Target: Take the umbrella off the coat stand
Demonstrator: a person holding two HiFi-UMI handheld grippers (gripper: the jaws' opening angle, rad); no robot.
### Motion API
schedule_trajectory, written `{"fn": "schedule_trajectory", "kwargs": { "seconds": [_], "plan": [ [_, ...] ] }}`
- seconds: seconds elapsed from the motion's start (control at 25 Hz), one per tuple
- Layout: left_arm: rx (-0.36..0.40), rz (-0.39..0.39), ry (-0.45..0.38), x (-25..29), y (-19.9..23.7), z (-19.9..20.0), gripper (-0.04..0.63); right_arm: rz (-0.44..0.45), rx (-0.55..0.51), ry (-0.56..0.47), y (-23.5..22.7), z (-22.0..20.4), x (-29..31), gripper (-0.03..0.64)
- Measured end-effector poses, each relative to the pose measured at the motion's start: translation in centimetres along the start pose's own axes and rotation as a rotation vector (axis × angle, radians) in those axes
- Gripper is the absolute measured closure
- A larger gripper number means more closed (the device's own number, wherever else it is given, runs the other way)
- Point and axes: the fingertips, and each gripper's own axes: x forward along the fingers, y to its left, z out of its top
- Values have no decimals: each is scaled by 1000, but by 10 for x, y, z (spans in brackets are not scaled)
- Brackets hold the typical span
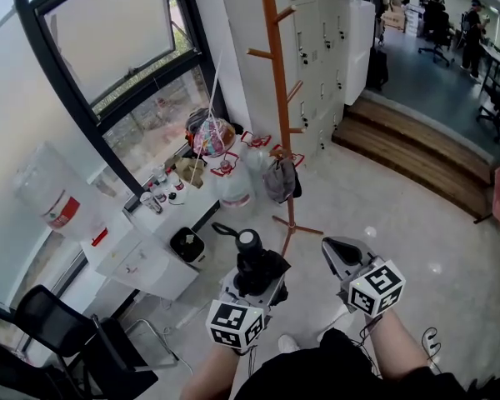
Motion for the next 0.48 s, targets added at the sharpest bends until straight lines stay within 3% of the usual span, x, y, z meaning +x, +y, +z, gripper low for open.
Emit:
{"fn": "schedule_trajectory", "kwargs": {
  "seconds": [0.48],
  "plan": [
    [5,-7,6,-2,-8,-1,331,-10,-4,-2,1,-1,-12,563]
  ]
}}
